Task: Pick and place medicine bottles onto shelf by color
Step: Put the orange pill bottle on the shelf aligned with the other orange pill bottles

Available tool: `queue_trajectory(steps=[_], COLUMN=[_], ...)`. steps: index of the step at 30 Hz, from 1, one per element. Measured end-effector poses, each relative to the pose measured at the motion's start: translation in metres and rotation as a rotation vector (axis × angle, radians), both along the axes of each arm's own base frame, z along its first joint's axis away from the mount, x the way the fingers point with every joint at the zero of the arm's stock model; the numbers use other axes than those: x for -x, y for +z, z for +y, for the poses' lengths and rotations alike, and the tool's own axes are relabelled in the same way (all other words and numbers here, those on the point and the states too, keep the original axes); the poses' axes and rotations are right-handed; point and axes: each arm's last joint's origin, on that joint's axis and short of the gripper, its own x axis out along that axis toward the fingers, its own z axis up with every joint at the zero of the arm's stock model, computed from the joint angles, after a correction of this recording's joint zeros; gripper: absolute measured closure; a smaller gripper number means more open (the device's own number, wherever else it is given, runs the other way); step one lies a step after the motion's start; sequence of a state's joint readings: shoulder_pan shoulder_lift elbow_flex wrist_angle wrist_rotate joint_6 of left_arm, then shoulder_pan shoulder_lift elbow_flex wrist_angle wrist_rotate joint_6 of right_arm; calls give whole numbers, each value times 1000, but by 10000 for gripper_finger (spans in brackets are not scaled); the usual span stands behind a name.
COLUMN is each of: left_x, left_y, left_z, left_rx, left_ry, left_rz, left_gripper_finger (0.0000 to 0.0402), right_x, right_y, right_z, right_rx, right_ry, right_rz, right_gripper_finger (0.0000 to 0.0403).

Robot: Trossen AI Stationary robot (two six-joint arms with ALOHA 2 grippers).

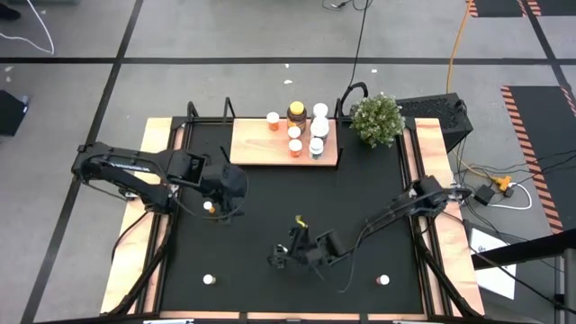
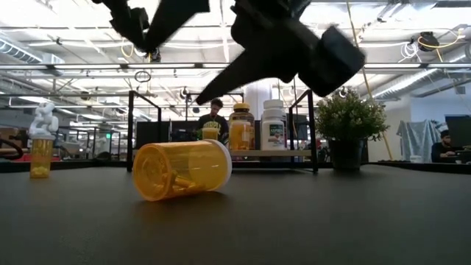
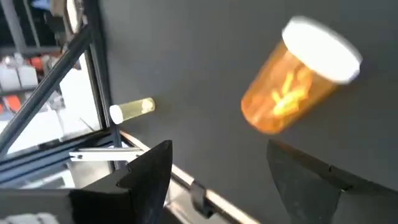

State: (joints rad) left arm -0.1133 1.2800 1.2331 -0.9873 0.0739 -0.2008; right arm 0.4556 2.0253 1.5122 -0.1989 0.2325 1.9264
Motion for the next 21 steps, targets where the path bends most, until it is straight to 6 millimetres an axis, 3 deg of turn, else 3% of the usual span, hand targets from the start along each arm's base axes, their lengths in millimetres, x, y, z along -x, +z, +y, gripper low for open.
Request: queue_trajectory(steps=[7,15,21], left_x=[-1,-7,-12], left_y=[1,5,9], left_z=[-5,-4,-4], left_rx=[-52,-99,-108], left_ry=[-57,-67,-71], left_rz=[-29,-111,-178], left_gripper_finger=[126,126,126], right_x=[9,1,-14], right_y=[-13,-16,-39], right_z=[24,0,-16], right_rx=[-121,-83,-130], right_ry=[-96,-159,-153], right_rz=[81,111,141], right_gripper_finger=[149,149,149])
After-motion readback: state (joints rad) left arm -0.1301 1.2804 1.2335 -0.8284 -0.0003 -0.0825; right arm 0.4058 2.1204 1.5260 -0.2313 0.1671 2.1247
